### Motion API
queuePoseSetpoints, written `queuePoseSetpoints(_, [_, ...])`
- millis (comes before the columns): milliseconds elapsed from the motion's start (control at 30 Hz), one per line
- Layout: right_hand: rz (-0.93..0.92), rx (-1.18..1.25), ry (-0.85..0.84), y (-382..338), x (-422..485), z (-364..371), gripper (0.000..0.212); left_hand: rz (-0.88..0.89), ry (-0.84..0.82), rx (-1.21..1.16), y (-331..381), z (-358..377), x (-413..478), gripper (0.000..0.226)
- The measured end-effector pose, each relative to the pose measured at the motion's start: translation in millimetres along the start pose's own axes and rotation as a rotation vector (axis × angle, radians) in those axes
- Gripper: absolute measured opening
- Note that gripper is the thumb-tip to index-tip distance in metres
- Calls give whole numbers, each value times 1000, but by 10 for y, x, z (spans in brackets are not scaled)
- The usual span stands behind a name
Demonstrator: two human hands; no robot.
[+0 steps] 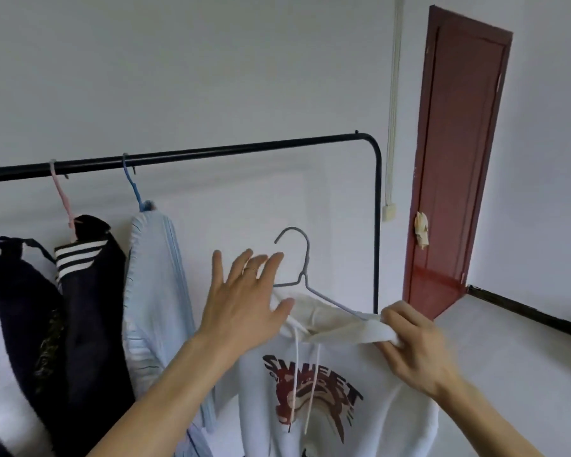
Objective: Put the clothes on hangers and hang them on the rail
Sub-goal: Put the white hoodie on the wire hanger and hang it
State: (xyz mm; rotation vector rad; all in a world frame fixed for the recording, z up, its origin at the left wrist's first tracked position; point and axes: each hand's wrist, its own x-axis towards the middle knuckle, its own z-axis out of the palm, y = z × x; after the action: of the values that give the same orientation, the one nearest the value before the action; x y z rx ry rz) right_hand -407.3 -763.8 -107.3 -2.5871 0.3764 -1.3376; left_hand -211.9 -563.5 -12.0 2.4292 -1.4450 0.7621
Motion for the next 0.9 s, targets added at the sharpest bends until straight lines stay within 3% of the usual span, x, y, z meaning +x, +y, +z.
queuePoseSetpoints(100, [82, 21, -15, 289, -471, -259, 12, 25, -266, -461, 481, 339, -55, 32])
queuePoseSetpoints(167, [226, 55, -38, 476, -807, -418, 13, -44, -362, -722, 816, 602, -162, 34])
queuePoseSetpoints(300, [785, 339, -162, 762, -1563, -604, 52, -113, -533, -852, 1409, 1194, -539, 31])
queuePoseSetpoints(367, [991, 337, -272, 939, -1875, -740, 68, -130, -591, -891, 1709, 1456, -713, 29])
queuePoseSetpoints(433, [1043, 171, -420, 1016, -1977, -829, 73, -148, -629, -908, 1864, 1523, -806, 31])
queuePoseSetpoints(533, [975, -151, -660, 1099, -1987, -868, 67, -113, -664, -896, 2115, 1598, -876, 28])
queuePoseSetpoints(600, [948, -136, -697, 1156, -2023, -837, 54, -91, -680, -876, 2256, 1643, -910, 26])
queuePoseSetpoints(800, [1012, 76, -404, 961, -2129, -750, 42, -99, -593, -792, 2435, 1711, -991, 27])
queuePoseSetpoints(900, [893, 178, -232, 827, -2045, -727, 36, -113, -563, -808, 2400, 1667, -964, 27])
